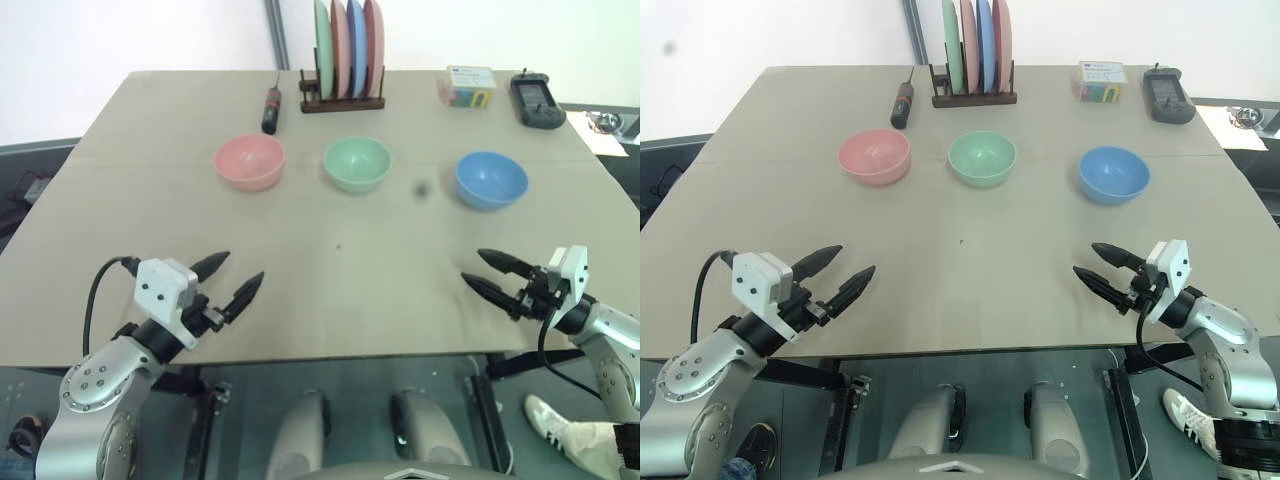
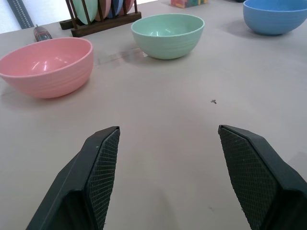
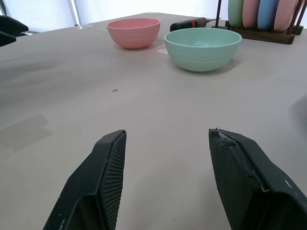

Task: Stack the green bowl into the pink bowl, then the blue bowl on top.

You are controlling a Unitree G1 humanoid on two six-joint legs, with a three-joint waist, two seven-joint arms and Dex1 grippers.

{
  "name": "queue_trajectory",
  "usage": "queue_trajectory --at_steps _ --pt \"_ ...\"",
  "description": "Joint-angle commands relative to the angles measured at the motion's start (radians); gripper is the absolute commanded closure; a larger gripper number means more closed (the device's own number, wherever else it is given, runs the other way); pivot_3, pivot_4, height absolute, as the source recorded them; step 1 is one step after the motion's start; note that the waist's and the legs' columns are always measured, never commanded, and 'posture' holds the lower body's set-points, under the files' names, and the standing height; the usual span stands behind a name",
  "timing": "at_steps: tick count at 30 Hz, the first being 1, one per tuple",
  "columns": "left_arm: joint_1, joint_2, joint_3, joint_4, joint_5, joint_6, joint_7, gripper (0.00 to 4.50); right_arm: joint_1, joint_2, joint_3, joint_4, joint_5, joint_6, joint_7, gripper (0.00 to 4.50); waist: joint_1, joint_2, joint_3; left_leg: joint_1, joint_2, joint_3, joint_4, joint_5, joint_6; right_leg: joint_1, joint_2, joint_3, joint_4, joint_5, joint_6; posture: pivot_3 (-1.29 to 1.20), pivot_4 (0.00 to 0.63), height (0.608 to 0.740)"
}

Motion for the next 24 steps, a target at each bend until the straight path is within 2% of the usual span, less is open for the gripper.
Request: queue_trajectory --at_steps 1,24 --pt "-0.01 0.005 0.013 -0.021 -0.007 -0.03 0.001 1.01 -0.008 -0.006 -0.026 -0.012 0.011 -0.025 -0.002 1.63 0.0 0.0 0.0 0.0 0.0 0.0 0.0 0.0 0.0 0.0 0.0 0.0 0.0 0.0 0.0 0.0 0.15 0.74" --pt "-0.033 0.036 -0.013 -0.009 -0.003 -0.015 -0.006 1.01 -0.004 0.001 -0.012 -0.041 0.037 -0.029 -0.009 1.63 0.0 0.0 0.0 0.0 0.0 0.0 0.0 0.0 0.0 0.0 0.0 0.0 0.0 0.0 0.0 0.0 0.15 0.74"
